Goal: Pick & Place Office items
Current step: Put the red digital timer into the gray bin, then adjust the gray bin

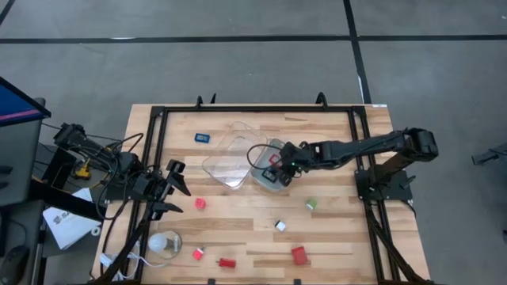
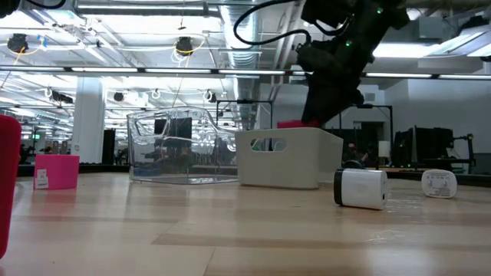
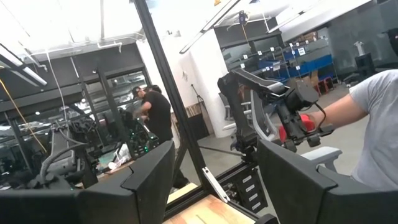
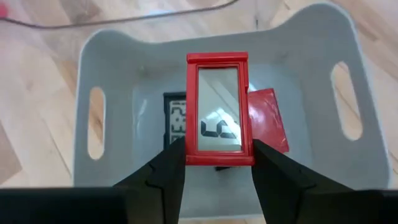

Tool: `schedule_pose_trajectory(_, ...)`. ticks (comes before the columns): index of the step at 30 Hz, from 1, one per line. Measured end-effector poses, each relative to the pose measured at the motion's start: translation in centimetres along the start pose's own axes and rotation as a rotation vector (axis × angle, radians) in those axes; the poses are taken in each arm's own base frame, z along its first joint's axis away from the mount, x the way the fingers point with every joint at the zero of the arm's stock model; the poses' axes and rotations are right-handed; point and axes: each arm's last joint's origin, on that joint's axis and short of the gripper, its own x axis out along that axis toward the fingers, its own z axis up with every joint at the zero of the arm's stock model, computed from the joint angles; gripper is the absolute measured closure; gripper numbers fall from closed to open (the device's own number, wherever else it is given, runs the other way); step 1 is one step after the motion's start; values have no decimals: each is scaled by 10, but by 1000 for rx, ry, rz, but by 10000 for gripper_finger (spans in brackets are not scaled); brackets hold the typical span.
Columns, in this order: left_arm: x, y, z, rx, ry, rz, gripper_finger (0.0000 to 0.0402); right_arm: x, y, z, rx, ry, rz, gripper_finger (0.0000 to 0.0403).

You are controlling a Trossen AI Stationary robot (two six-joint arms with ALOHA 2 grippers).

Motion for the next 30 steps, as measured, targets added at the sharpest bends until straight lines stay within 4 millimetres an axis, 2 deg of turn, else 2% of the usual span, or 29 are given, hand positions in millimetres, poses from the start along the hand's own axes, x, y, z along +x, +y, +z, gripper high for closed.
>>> schedule_pose_trajectory(6,0,0,0,-1,0,0,175,2,0,-2,7,-4,0,244)
schedule_pose_trajectory(14,0,0,0,-1,0,0,175,0,6,-3,0,-44,-5,185)
schedule_pose_trajectory(19,0,0,0,-1,0,0,175,-1,5,-3,-14,-94,-87,181)
schedule_pose_trajectory(21,0,0,0,-1,0,0,175,-4,1,-2,-18,-120,-143,196)
schedule_pose_trajectory(24,0,0,0,-1,0,0,175,-5,-8,0,-8,-126,-207,242)
schedule_pose_trajectory(29,0,0,0,-1,1,0,175,0,-25,4,-7,-67,-255,372)
schedule_pose_trajectory(30,0,0,0,-1,1,0,175,1,-28,6,-10,-64,-260,387)
